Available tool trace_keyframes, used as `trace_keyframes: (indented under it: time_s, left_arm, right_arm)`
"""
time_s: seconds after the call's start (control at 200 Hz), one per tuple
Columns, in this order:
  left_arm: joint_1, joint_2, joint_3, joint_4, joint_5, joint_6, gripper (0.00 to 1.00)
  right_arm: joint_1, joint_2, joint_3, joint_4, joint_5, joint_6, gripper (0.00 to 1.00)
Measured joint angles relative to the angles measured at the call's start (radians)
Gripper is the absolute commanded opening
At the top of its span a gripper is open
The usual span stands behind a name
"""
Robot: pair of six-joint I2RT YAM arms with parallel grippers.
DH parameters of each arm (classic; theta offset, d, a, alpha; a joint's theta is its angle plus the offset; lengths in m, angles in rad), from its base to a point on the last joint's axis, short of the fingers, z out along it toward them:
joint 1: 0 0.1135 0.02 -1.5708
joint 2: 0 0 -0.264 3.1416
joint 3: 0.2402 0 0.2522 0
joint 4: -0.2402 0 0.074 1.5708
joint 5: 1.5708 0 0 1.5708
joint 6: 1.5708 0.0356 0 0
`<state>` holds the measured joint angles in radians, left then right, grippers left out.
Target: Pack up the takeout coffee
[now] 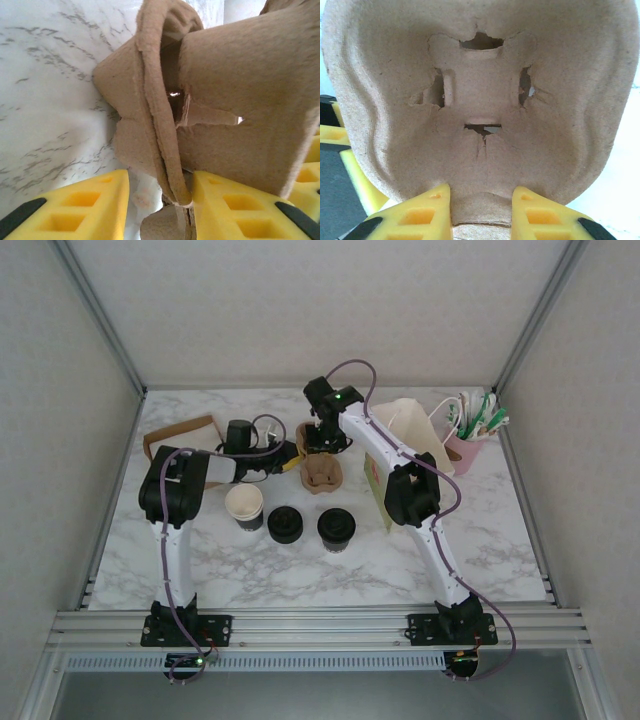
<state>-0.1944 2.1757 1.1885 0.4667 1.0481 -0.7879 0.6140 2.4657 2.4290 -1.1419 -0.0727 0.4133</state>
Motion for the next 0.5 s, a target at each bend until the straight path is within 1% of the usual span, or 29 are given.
trace_keyframes:
  time_s: [0.245, 0.501]
  left_arm:
    - [-0.002, 0.000, 0.015, -0.046, -0.014, 0.039, 0.37]
    - [-0.003, 0.000, 0.016, -0.069, -0.020, 0.059, 0.37]
  right_arm:
    - [0.002, -0.003, 0.001, 0.003, 0.015, 0.010, 0.26]
    - [0.004, -0.026, -0.044, 0.051, 0.040, 0.022, 0.26]
